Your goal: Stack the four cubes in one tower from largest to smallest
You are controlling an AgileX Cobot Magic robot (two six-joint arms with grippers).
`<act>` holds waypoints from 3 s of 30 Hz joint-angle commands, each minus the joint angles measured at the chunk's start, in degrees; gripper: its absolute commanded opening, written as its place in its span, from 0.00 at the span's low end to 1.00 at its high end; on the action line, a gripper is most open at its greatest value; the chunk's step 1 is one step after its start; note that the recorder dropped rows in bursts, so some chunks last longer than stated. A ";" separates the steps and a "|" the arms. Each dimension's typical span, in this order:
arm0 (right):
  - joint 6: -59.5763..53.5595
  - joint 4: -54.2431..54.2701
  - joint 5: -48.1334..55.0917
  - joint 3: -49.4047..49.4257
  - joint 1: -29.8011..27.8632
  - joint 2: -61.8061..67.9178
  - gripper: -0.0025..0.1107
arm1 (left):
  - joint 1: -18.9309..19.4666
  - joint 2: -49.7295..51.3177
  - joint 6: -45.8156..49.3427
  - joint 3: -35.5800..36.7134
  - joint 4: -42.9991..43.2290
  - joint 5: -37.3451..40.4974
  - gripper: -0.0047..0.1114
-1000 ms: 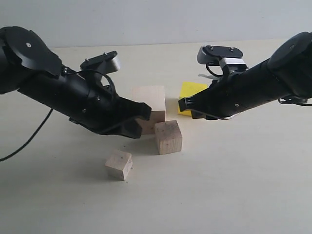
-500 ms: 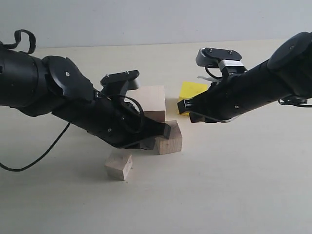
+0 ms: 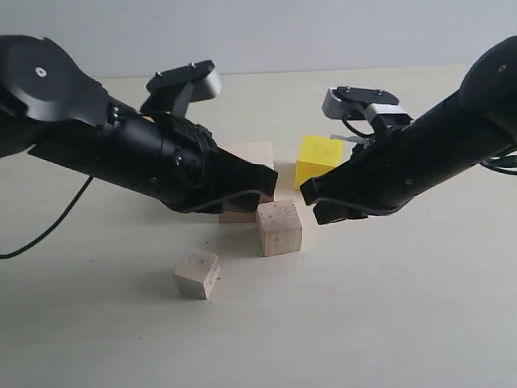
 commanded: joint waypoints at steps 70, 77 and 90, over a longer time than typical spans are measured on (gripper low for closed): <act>2.37 3.70 -7.49 -4.81 7.63 9.24 0.69 | 0.09 -16.36 1.22 4.84 4.74 -2.13 0.04; 2.42 3.60 -7.65 -4.91 7.63 11.52 0.69 | 0.09 -16.37 1.39 4.63 4.74 -2.13 0.04; 2.42 3.39 -8.38 -4.91 7.63 11.66 0.56 | 0.09 -16.37 2.19 4.55 4.74 -2.13 0.04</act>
